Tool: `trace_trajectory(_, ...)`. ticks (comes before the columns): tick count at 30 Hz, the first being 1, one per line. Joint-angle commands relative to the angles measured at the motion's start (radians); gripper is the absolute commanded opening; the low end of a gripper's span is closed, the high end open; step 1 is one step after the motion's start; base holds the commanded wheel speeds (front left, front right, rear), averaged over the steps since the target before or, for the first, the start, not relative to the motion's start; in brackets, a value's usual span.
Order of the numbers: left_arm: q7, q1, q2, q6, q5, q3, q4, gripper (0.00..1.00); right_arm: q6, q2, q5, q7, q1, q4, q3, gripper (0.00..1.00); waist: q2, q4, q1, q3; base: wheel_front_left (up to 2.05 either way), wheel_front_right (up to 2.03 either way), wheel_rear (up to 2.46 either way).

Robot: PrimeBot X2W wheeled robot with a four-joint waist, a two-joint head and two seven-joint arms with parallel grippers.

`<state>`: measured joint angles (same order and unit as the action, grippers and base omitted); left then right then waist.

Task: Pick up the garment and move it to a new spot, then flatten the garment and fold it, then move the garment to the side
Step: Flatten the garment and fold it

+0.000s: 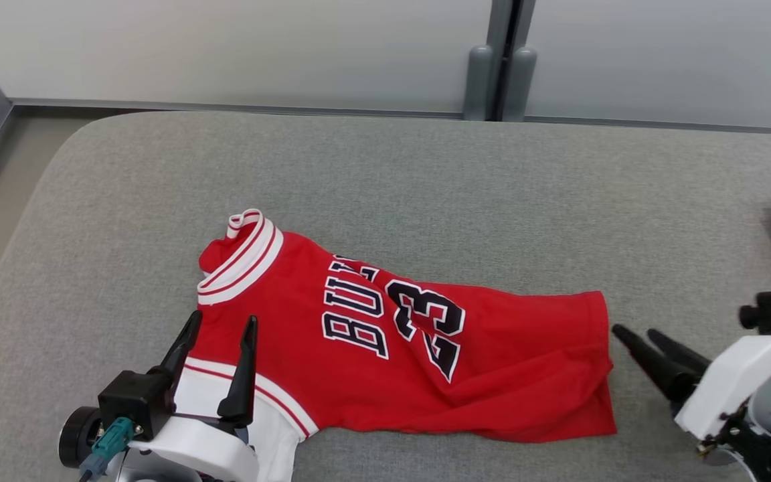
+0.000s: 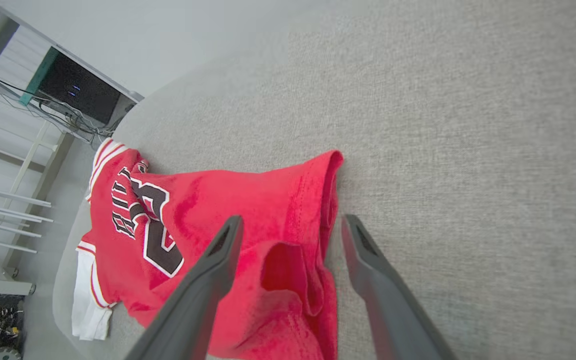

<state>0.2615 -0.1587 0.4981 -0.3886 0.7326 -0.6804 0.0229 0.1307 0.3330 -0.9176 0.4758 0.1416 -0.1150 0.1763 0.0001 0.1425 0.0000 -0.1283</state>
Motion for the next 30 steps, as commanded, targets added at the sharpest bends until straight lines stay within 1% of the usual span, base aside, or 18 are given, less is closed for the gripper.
trace_trajectory(1, 0.003, -0.012, 0.001, -0.001, -0.001, 0.008, -0.002, 1.00, 0.000, 0.009, -0.014, -0.033, -0.021, 0.009, -0.018, 1.00, -0.0001, -0.015, 0.0000, 0.010, 0.00, 0.00, 0.00)
trace_trajectory(3, 0.003, 0.000, -0.005, 0.000, 0.009, 0.022, 0.000, 1.00, 0.000, 0.019, -0.023, -0.093, -0.041, 0.015, -0.055, 1.00, -0.0001, -0.031, 0.0000, 0.025, 0.00, 0.00, 0.00)
trace_trajectory(4, 0.003, 0.000, -0.005, 0.000, 0.009, 0.022, 0.000, 1.00, 0.000, 0.019, -0.023, -0.093, -0.041, 0.015, -0.055, 1.00, -0.0001, -0.031, 0.0000, 0.025, 0.00, 0.00, 0.00)
trace_trajectory(5, 0.004, 0.018, -0.012, -0.007, 0.015, 0.041, 0.004, 1.00, 0.000, 0.034, -0.011, -0.153, -0.066, 0.022, -0.074, 1.00, -0.0001, -0.045, 0.0000, 0.039, 0.00, 0.00, 0.00)
trace_trajectory(8, 0.004, 0.038, -0.023, -0.009, 0.009, 0.066, 0.014, 1.00, 0.000, 0.044, -0.009, -0.227, -0.113, 0.046, -0.074, 1.00, -0.0001, -0.064, 0.0000, 0.055, 0.00, 0.00, 0.00)
trace_trajectory(11, 0.004, 0.056, -0.029, 0.005, -0.004, 0.064, 0.016, 1.00, 0.000, 0.048, -0.017, -0.270, -0.163, 0.075, -0.050, 1.00, -0.0001, -0.083, 0.0000, 0.063, 0.00, 0.00, 0.00)
trace_trajectory(15, 0.004, 0.059, -0.036, 0.016, -0.015, 0.067, 0.013, 1.00, 0.000, 0.054, -0.012, -0.285, -0.200, 0.085, 0.008, 1.00, -0.0001, -0.093, 0.0000, 0.060, 0.00, 0.00, 0.00)
trace_trajectory(18, 0.004, 0.048, -0.041, 0.019, -0.022, 0.069, 0.013, 1.00, 0.000, 0.063, 0.030, -0.289, -0.180, 0.058, 0.066, 1.00, -0.0001, -0.091, 0.0000, 0.045, 0.00, 0.00, 0.00)
trace_trajectory(24, 0.004, 0.022, -0.053, 0.038, -0.033, 0.055, -0.002, 1.00, 0.000, 0.059, 0.085, -0.268, -0.115, -0.030, 0.159, 1.00, -0.0001, -0.051, 0.0000, 0.020, 0.00, 0.00, 0.00)
trace_trajectory(30, 0.000, 0.017, -0.058, 0.045, -0.029, 0.045, -0.024, 1.00, 0.000, 0.042, 0.087, -0.259, -0.083, -0.097, 0.209, 1.00, -0.0001, -0.019, 0.0000, 0.031, 0.00, 0.00, 0.00)
